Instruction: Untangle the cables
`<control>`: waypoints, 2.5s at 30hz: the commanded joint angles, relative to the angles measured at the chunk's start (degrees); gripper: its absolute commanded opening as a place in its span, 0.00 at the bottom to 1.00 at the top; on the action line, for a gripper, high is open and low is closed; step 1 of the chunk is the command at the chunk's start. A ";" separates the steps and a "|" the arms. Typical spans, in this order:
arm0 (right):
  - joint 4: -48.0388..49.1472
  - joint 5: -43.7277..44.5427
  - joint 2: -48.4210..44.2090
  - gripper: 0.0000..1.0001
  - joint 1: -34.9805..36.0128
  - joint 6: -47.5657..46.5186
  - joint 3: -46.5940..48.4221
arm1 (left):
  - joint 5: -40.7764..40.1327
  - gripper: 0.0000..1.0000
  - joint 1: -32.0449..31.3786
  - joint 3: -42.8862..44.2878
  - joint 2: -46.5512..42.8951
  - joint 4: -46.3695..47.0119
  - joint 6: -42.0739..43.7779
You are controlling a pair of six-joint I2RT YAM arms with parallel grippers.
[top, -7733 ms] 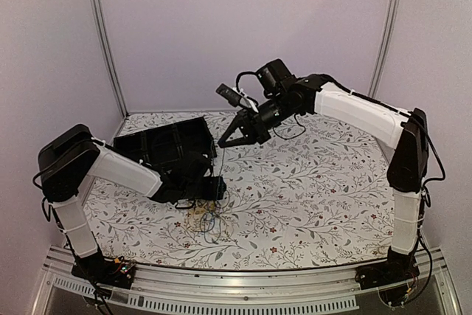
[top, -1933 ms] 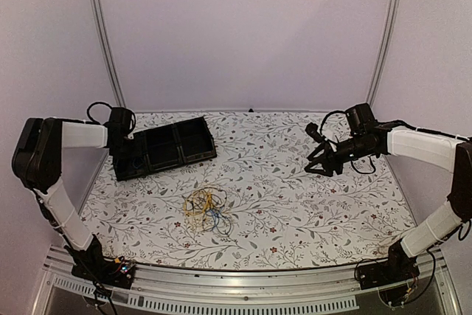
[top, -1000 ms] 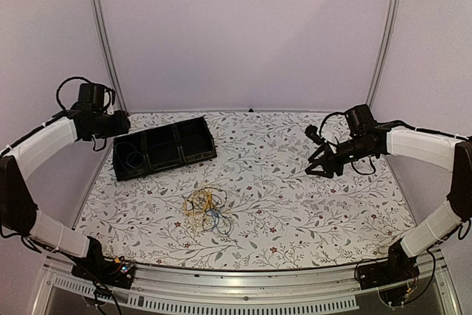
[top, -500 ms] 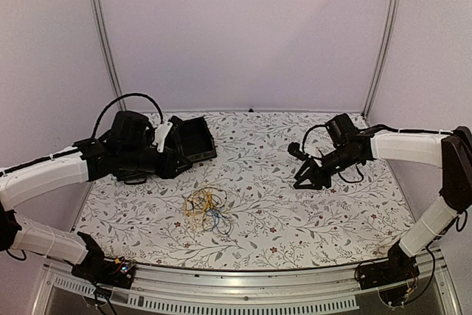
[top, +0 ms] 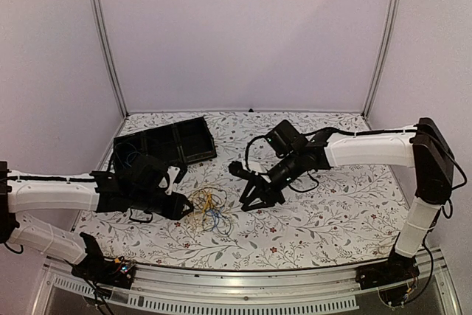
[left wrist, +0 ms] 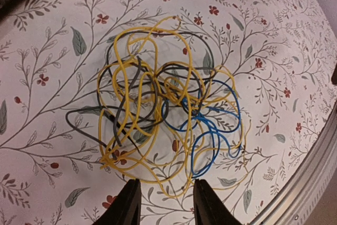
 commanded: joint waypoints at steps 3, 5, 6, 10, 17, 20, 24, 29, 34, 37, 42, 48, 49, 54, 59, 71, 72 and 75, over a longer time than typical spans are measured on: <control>0.78 -4.10 9.83 0.35 4.69 10.48 8.04 | -5.11 0.34 0.31 -4.94 -2.11 9.13 -8.45; 0.41 -4.45 11.94 0.37 5.33 12.33 9.98 | -5.56 0.34 0.34 -5.92 -2.09 10.66 -9.58; 0.22 -4.59 12.69 0.37 5.80 13.03 10.77 | -5.66 0.35 0.34 -6.45 -2.09 11.44 -9.91; -0.88 -4.57 16.65 0.40 6.55 14.48 13.97 | -5.14 0.36 0.30 -7.85 -1.47 13.38 -10.44; -2.18 -2.42 22.38 0.45 6.58 17.79 20.09 | -4.81 0.36 0.32 -8.82 0.67 16.55 -10.24; -3.59 -1.11 25.14 0.45 6.56 19.48 23.29 | -4.55 0.36 0.37 -9.50 1.11 17.59 -10.23; -4.36 -1.61 27.50 0.45 6.68 20.81 25.70 | -3.95 0.36 0.32 -10.17 1.59 18.74 -10.47; -5.32 -1.99 29.14 0.44 6.91 21.30 27.17 | -3.48 0.36 0.34 -10.92 1.86 19.91 -10.94; -5.39 0.32 29.97 0.41 7.04 22.45 27.42 | -3.39 0.36 0.30 -11.35 1.95 20.75 -11.13; -5.39 2.27 30.08 0.42 7.09 23.40 27.51 | -3.30 0.36 0.27 -11.45 1.96 20.85 -11.16; -5.23 4.71 30.33 0.42 7.13 24.77 27.81 | -3.21 0.36 0.32 -11.61 2.04 21.32 -11.51; -5.52 8.54 30.17 0.46 7.33 26.50 28.05 | -2.90 0.36 0.34 -11.68 2.28 21.64 -11.95; -5.56 9.03 30.08 0.46 7.42 26.65 28.05 | -2.94 0.36 0.34 -11.73 2.43 21.71 -11.98; -6.06 12.28 30.57 0.49 8.03 27.54 28.54 | -2.53 0.36 0.33 -11.38 3.49 22.46 -11.95; -5.93 12.41 30.28 0.41 8.45 27.73 28.56 | -2.50 0.36 0.26 -11.00 4.39 22.72 -12.06; -3.91 16.45 17.61 0.00 8.49 25.27 20.59 | -2.52 0.36 0.26 -11.27 4.93 24.55 -9.77; -4.18 16.32 17.01 0.00 8.49 25.06 20.76 | -2.51 0.36 0.18 -11.31 4.94 25.18 -9.51; -5.92 14.08 16.01 0.00 8.49 24.35 22.24 | -1.42 0.38 -0.68 -11.73 4.15 28.15 -7.66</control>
